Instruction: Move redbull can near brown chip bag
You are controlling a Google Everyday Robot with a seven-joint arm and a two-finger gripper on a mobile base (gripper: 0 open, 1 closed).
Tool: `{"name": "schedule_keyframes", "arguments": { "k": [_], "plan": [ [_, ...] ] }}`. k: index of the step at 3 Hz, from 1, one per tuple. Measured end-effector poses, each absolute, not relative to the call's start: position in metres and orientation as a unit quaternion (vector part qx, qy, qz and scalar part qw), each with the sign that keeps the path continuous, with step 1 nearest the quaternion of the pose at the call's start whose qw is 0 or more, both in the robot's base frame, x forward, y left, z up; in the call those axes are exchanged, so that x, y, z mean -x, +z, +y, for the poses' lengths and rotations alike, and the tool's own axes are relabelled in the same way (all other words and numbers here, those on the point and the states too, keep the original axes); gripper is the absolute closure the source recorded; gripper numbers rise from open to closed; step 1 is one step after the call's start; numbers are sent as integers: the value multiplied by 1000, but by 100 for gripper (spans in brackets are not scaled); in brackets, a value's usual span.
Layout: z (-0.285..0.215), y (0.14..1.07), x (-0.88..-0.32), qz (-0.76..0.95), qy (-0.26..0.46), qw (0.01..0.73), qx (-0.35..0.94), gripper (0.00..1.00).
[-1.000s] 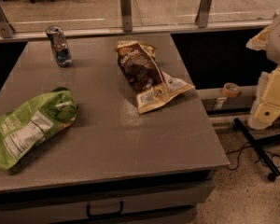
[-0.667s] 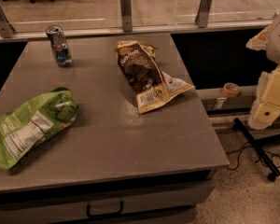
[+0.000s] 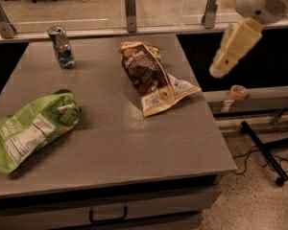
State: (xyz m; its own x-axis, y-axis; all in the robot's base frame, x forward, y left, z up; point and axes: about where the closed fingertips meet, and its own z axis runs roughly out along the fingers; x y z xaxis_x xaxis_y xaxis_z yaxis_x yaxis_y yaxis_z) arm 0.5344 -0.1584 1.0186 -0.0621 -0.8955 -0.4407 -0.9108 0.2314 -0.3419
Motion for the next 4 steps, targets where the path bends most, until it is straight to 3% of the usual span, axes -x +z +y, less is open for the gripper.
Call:
{"name": "schedule_keyframes", "arguments": {
  "k": [2, 3, 4],
  "plan": [
    [-56, 1030, -656, 673, 165, 401, 600, 0],
    [-10, 1041, -699, 646, 192, 454, 583, 0],
    [19, 1034, -727, 651, 168, 457, 582, 0]
  ]
}}
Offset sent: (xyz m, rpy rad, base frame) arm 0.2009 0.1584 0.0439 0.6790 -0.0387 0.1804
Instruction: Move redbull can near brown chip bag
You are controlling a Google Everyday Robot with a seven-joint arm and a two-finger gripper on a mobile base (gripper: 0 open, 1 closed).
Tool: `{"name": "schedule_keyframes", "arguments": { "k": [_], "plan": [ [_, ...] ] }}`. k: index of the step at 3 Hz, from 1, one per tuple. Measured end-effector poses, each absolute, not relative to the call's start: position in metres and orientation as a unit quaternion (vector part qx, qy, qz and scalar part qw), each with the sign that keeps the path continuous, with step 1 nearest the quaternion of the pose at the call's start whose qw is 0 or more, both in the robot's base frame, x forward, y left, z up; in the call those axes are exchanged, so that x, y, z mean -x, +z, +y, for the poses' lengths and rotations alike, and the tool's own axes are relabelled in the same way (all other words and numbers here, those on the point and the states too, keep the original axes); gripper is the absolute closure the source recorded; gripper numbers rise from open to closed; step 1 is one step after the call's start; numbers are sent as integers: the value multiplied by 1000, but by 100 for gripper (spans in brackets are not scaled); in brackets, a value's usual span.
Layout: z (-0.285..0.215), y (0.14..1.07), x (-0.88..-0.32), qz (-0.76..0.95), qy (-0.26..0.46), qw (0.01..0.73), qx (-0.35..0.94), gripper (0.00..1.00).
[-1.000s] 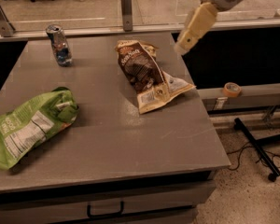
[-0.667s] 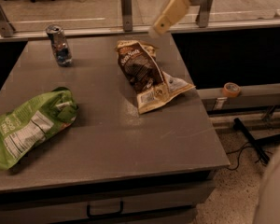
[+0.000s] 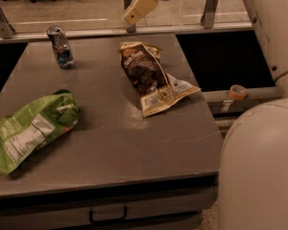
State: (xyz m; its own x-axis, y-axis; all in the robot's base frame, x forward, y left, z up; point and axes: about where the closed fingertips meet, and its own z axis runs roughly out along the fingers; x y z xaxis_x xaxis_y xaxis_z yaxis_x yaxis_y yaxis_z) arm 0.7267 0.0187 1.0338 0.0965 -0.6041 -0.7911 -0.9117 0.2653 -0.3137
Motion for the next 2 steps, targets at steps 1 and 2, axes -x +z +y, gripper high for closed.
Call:
{"name": "schedule_keyframes", "arguments": {
  "k": [1, 2],
  "plan": [
    [20, 1001, -725, 669, 169, 429, 583, 0],
    [26, 976, -721, 676, 178, 407, 589, 0]
  ]
}}
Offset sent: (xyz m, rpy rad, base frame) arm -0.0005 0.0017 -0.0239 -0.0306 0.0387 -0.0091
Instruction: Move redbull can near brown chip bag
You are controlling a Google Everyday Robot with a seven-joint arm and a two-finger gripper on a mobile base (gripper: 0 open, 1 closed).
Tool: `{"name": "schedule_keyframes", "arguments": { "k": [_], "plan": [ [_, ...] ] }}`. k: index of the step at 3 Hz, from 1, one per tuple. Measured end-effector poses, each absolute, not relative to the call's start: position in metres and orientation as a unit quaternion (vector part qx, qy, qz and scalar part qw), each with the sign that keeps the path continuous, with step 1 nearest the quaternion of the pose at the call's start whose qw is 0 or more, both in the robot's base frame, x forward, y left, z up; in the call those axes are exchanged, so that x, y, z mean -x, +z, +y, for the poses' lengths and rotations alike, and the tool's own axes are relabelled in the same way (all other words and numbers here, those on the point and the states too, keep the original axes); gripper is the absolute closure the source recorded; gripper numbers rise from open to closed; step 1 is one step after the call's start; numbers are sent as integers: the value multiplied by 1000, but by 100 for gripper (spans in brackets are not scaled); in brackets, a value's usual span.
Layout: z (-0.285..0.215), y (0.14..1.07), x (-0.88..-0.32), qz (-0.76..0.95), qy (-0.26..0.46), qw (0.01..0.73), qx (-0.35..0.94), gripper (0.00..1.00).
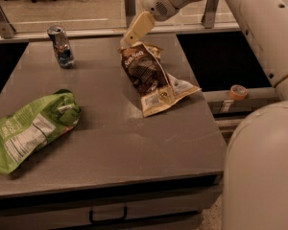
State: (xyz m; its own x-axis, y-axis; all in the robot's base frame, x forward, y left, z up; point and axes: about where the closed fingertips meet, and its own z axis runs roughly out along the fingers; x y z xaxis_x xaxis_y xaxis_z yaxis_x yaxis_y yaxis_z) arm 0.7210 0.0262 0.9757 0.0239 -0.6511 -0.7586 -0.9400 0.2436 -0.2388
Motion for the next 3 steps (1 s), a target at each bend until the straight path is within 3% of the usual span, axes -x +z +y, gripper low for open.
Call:
{"name": "schedule_keyframes", "arguments": {
  "k": [1, 3],
  "plan": [
    [31, 980, -722, 678, 177, 430, 570, 0],
    [96, 968, -700, 665, 222, 494, 513, 0]
  ]
}}
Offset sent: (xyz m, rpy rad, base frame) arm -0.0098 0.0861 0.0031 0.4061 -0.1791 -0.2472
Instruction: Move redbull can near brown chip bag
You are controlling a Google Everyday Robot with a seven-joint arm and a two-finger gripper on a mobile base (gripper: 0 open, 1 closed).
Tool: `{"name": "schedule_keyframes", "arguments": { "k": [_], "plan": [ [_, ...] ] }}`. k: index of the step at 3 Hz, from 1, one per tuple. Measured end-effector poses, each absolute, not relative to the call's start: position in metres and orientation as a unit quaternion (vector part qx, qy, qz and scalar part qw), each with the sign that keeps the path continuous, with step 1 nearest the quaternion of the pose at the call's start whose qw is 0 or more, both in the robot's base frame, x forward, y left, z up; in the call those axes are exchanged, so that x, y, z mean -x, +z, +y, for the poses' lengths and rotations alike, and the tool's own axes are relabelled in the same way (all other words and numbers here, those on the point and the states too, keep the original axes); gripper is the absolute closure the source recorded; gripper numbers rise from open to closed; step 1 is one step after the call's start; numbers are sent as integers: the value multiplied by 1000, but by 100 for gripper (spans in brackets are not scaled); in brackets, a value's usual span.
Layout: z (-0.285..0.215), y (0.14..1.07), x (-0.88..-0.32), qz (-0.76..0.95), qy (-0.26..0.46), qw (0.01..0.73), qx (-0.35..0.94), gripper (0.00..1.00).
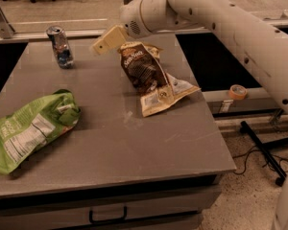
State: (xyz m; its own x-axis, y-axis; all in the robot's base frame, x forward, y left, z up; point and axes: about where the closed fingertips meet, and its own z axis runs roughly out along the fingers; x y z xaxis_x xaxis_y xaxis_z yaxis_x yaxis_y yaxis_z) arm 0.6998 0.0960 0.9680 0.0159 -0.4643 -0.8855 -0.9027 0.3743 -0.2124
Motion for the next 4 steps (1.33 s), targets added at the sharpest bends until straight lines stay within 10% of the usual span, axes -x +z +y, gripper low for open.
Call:
{"name": "schedule_keyframes", "arguments": {
  "k": [4],
  "plan": [
    [190, 942, -771, 611, 316, 521, 505, 0]
  ]
}}
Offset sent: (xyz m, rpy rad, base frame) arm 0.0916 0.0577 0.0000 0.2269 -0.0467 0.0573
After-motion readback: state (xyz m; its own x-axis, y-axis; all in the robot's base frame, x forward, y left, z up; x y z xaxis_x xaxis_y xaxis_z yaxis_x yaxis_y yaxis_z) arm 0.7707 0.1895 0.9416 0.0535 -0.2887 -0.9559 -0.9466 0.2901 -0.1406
